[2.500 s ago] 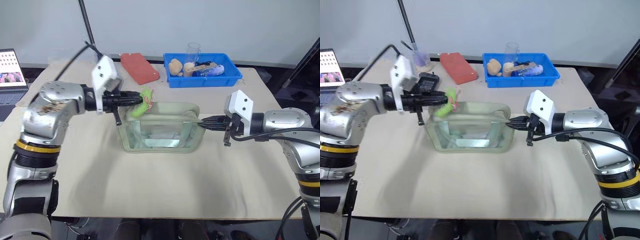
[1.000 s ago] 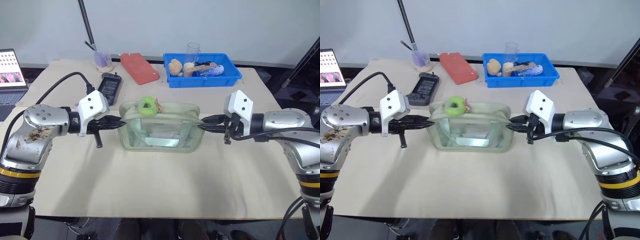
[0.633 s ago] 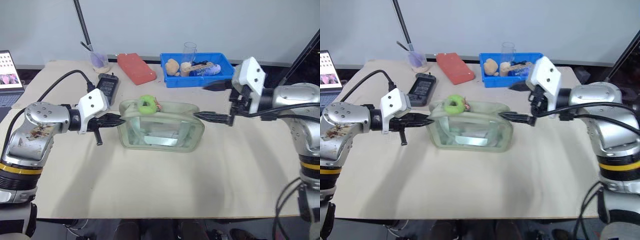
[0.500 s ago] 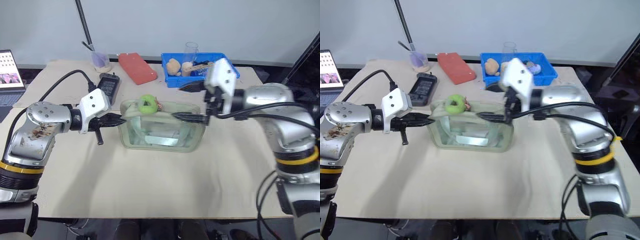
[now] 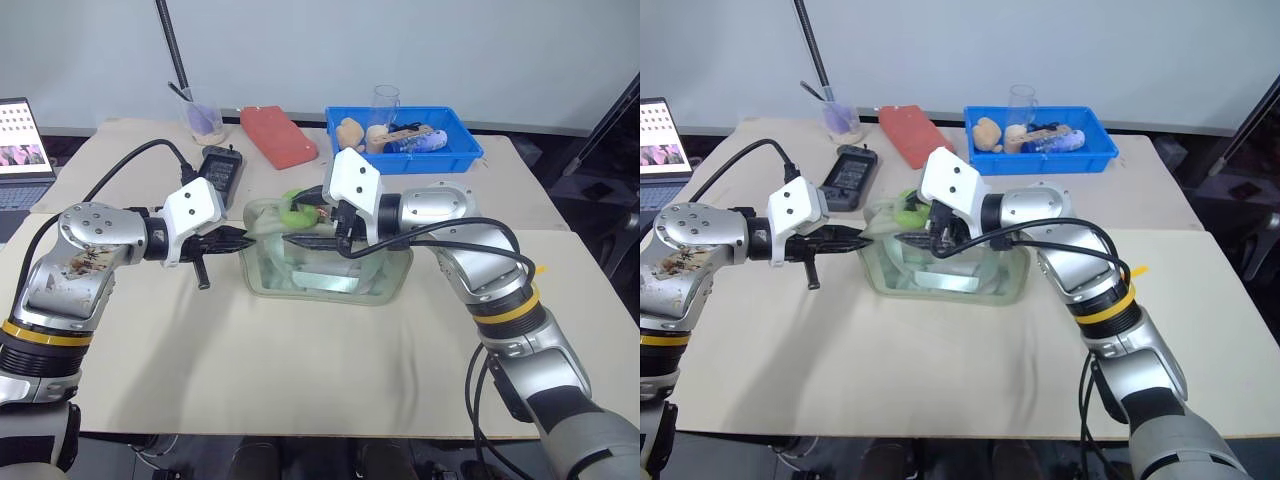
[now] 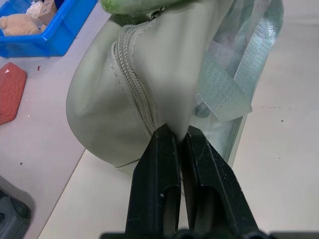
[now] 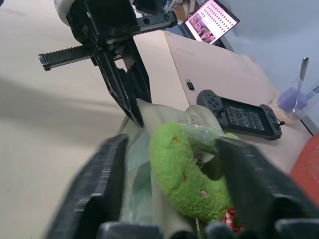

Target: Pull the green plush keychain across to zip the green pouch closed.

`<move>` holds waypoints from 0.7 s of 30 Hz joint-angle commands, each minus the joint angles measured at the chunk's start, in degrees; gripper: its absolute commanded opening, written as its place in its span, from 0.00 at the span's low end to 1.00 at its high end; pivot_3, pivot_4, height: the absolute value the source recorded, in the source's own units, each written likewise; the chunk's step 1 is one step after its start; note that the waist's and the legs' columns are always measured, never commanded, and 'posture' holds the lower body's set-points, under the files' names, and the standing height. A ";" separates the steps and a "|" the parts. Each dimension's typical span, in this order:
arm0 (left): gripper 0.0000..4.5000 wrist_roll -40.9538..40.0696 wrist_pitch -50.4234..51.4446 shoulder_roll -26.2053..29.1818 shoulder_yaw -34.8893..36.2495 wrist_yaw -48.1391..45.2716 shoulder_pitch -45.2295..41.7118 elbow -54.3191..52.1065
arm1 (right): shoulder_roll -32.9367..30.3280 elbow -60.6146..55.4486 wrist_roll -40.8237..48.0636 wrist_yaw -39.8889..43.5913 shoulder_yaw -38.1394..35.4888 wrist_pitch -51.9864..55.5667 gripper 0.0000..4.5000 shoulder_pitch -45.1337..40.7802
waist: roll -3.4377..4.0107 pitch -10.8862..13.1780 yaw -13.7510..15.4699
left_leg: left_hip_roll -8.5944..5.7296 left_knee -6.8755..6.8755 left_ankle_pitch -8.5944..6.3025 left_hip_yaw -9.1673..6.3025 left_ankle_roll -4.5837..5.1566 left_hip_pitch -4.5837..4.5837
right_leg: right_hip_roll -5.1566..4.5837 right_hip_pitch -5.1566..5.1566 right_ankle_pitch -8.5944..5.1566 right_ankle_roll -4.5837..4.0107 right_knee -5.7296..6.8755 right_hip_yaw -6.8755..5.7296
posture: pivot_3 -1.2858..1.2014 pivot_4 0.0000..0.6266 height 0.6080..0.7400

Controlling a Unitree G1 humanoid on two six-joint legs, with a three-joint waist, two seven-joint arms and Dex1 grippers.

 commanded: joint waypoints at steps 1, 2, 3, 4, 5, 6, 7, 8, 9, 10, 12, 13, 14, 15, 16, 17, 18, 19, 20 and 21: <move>0.00 0.49 -0.71 -0.15 0.22 0.25 -0.73 -1.37 | -0.12 -0.84 -0.15 0.22 -2.42 -1.99 0.35 -1.07 | 0.00 0.00 0.00 | 0.00 0.00 0.00 0.00 0.00 0.00 | 0.00 0.00 -0.01 -0.01 0.00 0.00 | 0.52 0.24 1.00; 0.00 0.50 -0.76 -0.21 0.20 0.26 -0.71 -1.35 | -0.15 -0.83 -0.09 0.30 -2.56 -2.05 0.27 -1.05 | 0.00 0.00 0.00 | 0.00 0.00 0.00 0.00 0.00 0.00 | 0.00 0.00 -0.01 -0.01 0.00 0.00 | 0.52 0.24 1.00; 0.00 0.50 -0.82 -0.26 0.18 0.23 -0.70 -1.28 | -0.05 -0.92 0.36 0.26 -3.07 -1.78 0.18 -1.14 | 0.00 0.00 0.00 | 0.00 0.00 0.00 0.00 0.00 0.00 | 0.00 0.00 -0.01 -0.01 0.00 0.00 | 0.52 0.24 1.00; 0.00 0.57 -0.95 -0.36 0.09 0.20 -0.68 -1.15 | -0.09 -1.50 1.66 0.34 -4.28 -0.72 0.11 -1.31 | 0.00 0.00 0.02 | 0.00 0.00 0.00 0.00 0.00 0.00 | 0.00 0.00 -0.01 -0.01 0.00 0.00 | 0.52 0.24 1.00; 0.00 0.69 -1.14 -0.45 -0.03 0.15 -0.70 -0.90 | -0.16 -2.05 3.12 0.25 -5.78 0.64 0.04 -1.53 | 0.00 0.00 0.04 | 0.00 0.00 0.00 0.00 0.00 0.00 | 0.00 0.00 -0.01 -0.01 0.00 0.00 | 0.52 0.24 1.00; 0.00 0.77 -1.26 -0.51 -0.08 0.11 -0.66 -0.78 | -0.23 -2.51 4.13 0.17 -6.80 1.62 0.01 -1.63 | 0.00 0.00 0.10 | 0.00 0.00 0.00 0.00 0.00 0.00 | 0.00 0.00 -0.01 -0.02 0.00 0.00 | 0.52 0.24 1.00; 0.00 0.85 -1.37 -0.58 -0.12 0.09 -0.67 -0.61 | -0.15 -2.89 5.47 -0.16 -8.23 3.12 0.01 -1.73 | 0.00 0.00 0.11 | 0.00 0.00 0.00 0.00 0.00 0.00 | -0.01 0.01 -0.01 -0.02 0.00 0.00 | 0.52 0.24 1.00; 0.00 1.13 -1.73 -0.70 -0.23 0.14 -0.84 -0.13 | -0.71 -3.19 6.40 -0.98 -10.14 4.76 0.01 -1.86 | 0.00 0.00 0.12 | 0.00 0.00 0.00 0.00 0.00 0.00 | 0.00 0.02 -0.01 -0.02 0.00 0.00 | 0.52 0.24 1.00; 0.00 1.34 -2.00 -0.79 -0.30 0.18 -0.96 0.21 | -1.10 -3.44 6.96 -1.55 -11.45 5.97 0.01 -1.94 | 0.00 0.00 0.13 | 0.00 0.00 0.00 0.00 0.00 0.00 | -0.01 0.02 -0.01 -0.02 0.00 0.00 | 0.52 0.24 1.00; 0.00 1.61 -2.36 -0.89 -0.38 0.20 -1.12 0.69 | -1.95 -3.70 7.26 -2.17 -12.87 7.00 0.01 -1.76 | 0.00 0.00 0.17 | 0.00 0.00 0.00 0.00 0.00 0.00 | -0.01 0.02 -0.01 -0.02 0.00 0.00 | 0.52 0.24 1.00; 0.00 2.11 -3.10 -1.15 -0.37 0.31 -1.45 1.66 | -4.21 -4.29 6.94 -3.14 -15.13 8.05 0.01 -0.68 | 0.00 0.00 0.23 | 0.00 0.00 0.00 0.00 0.00 0.00 | -0.01 0.02 -0.01 -0.03 0.00 0.00 | 0.52 0.24 1.00; 0.00 2.28 -3.46 -1.25 -0.31 0.38 -1.54 2.07 | -5.24 -4.64 6.75 -3.74 -15.98 8.38 0.01 -0.10 | 0.00 0.00 0.26 | -0.01 0.00 0.00 0.00 0.00 0.00 | -0.02 0.01 -0.01 -0.03 -0.01 0.00 | 0.52 0.24 1.00; 0.00 2.55 -3.99 -1.31 -0.24 0.37 -1.80 2.81 | -7.29 -5.13 6.31 -4.47 -17.46 8.86 0.01 1.04 | 0.00 0.00 0.32 | -0.01 0.00 0.00 0.00 0.00 0.00 | -0.03 0.01 -0.02 -0.04 -0.02 0.00 | 0.52 0.24 1.00; 0.00 2.74 -4.40 -1.34 -0.15 0.30 -1.96 3.36 | -8.68 -5.54 6.08 -5.04 -18.40 9.24 0.01 1.82 | 0.00 0.00 0.35 | -0.01 0.00 0.00 0.01 0.00 0.00 | -0.03 0.01 -0.02 -0.04 -0.03 -0.01 | 0.52 0.24 1.00; 0.00 2.94 -4.92 -1.32 -0.05 0.11 -2.13 4.13 | -11.82 -6.04 4.61 -5.27 -19.32 8.90 0.01 3.88 | 0.00 0.00 0.38 | -0.02 0.00 0.00 0.01 0.00 0.00 | -0.03 0.01 -0.02 -0.04 -0.03 0.00 | 0.52 0.24 1.00; 0.00 3.09 -5.39 -1.30 0.01 -0.07 -2.25 4.74 | -14.48 -6.51 3.31 -5.40 -19.85 8.41 0.01 5.75 | 0.00 0.00 0.53 | -0.01 -0.01 0.00 0.00 0.00 -0.01 | -0.03 0.01 -0.03 -0.05 -0.05 -0.01 | 0.52 0.24 1.00; 0.00 3.24 -5.80 -1.28 -0.01 -0.21 -2.34 5.29 | -16.85 -7.17 2.58 -5.44 -20.50 8.23 0.01 7.89 | 0.00 0.00 0.65 | -0.02 -0.01 0.00 0.00 0.00 -0.01 | -0.04 0.02 -0.03 -0.05 -0.06 0.00 | 0.52 0.24 1.00; 0.00 3.30 -6.16 -1.23 -0.01 -0.32 -2.34 5.67 | -18.42 -7.77 2.33 -5.60 -20.89 8.18 0.01 9.36 | -0.01 0.00 0.64 | -0.03 -0.01 -0.01 0.01 0.00 -0.01 | -0.06 0.02 -0.04 -0.04 -0.08 0.00 | 0.52 0.24 1.00; 0.00 3.55 -6.51 -1.06 -0.29 -0.60 -2.24 6.05 | -19.93 -9.31 2.72 -5.84 -22.10 9.17 0.01 11.46 | 0.00 0.00 0.60 | -0.03 -0.01 -0.01 0.03 0.00 -0.01 | -0.07 0.02 -0.04 -0.04 -0.10 0.00 | 0.52 0.24 1.00; 0.00 3.84 -6.98 -0.92 -0.56 -0.86 -2.13 6.49 | -21.38 -10.78 2.86 -5.89 -23.10 9.72 0.01 13.49 | 0.00 0.00 0.57 | -0.03 -0.01 -0.01 0.05 0.00 -0.01 | -0.08 0.01 -0.04 -0.04 -0.10 0.00 | 0.52 0.24 1.00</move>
